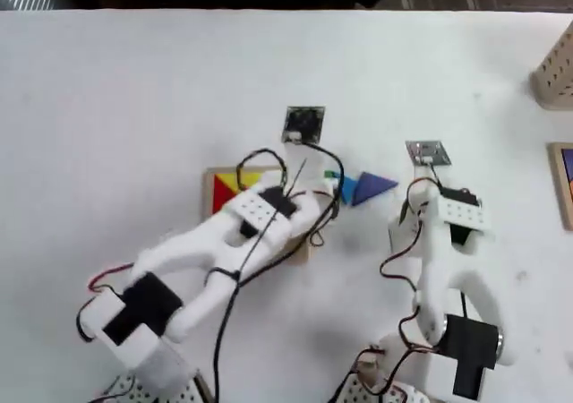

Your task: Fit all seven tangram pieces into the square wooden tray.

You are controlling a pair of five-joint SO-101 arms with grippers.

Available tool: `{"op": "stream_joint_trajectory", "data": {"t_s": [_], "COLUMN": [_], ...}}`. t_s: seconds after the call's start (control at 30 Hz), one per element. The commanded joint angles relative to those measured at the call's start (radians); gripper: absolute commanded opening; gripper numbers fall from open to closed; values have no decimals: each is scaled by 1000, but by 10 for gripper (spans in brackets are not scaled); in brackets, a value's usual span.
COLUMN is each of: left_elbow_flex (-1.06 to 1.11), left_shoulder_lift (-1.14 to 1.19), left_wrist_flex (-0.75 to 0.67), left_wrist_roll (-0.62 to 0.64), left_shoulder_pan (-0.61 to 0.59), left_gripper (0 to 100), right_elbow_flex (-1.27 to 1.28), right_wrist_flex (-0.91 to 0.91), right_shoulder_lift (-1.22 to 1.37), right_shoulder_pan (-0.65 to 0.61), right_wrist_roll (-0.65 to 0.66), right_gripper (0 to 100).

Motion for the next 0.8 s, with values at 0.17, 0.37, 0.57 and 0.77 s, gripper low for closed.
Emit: {"op": "stream_joint_trajectory", "data": {"t_s": [0.17, 0.37, 0.57, 0.77], "left_elbow_flex": [2, 12, 9, 11], "left_shoulder_lift": [-10, -10, -12, -12], "left_wrist_flex": [5, 6, 55, 89], "left_wrist_roll": [0, 0, -2, -44], "left_shoulder_pan": [-31, -51, -51, -53], "left_gripper": [20, 20, 20, 20], "right_elbow_flex": [-2, -2, -2, -2], "right_wrist_flex": [-8, -8, -8, -8], "right_shoulder_lift": [-35, -35, -35, -35], "right_shoulder_pan": [-2, -2, -2, -2], "right_wrist_roll": [32, 32, 34, 35], "right_gripper": [22, 22, 22, 22]}}
